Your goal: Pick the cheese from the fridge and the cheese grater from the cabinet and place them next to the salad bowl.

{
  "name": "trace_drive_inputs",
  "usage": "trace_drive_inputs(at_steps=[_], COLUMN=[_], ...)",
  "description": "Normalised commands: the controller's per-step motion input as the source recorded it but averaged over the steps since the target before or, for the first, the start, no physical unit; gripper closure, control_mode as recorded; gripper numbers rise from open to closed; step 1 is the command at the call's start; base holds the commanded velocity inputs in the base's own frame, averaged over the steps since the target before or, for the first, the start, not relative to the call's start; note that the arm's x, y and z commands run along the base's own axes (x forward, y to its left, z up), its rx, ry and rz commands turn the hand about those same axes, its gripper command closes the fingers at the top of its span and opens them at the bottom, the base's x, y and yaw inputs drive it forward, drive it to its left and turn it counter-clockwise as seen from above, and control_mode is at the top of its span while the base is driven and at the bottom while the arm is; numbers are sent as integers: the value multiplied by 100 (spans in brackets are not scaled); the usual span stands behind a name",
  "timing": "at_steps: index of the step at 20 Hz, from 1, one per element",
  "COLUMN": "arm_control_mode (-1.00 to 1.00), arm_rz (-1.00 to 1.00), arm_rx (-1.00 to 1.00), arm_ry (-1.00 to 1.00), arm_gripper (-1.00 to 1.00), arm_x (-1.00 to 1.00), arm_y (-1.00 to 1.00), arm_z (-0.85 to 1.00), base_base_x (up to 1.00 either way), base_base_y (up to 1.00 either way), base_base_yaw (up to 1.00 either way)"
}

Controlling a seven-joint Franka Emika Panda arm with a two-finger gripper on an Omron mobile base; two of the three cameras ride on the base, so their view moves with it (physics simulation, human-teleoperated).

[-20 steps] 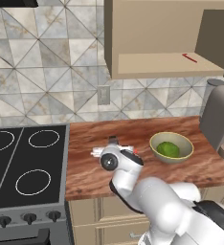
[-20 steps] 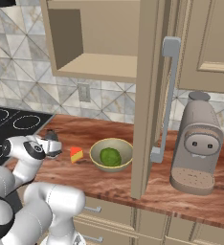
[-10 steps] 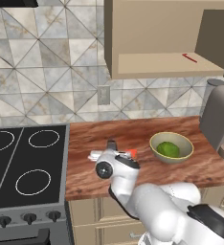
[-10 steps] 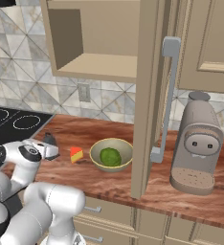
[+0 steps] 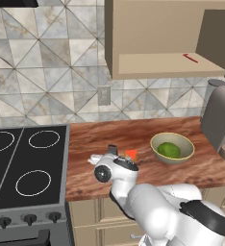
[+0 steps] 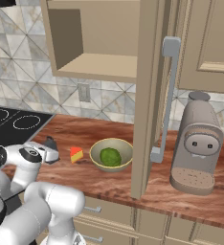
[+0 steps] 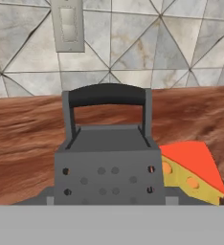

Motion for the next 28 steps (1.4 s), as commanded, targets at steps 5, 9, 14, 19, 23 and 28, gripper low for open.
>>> trace_drive_inputs(at_steps=[5, 9, 14, 19, 23, 28], arm_control_mode=[-100, -100, -100, -100, -100, -100], arm_rz=[0, 0, 0, 0, 0, 0], arm_rx=[2, 0, 0, 0, 0, 0], arm_ry=[-9, -16, -10, -2, 0, 0], arm_gripper=[100, 100, 100, 100, 100, 100], arm_x=[0, 4, 9, 16, 20, 19], arm_y=[-19, -15, -17, -21, -23, -22], arm_z=[-30, -19, -15, -14, -12, -19], base_base_x=[0, 0, 0, 0, 0, 0], base_base_y=[0, 0, 0, 0, 0, 0], base_base_yaw=[0, 0, 0, 0, 0, 0])
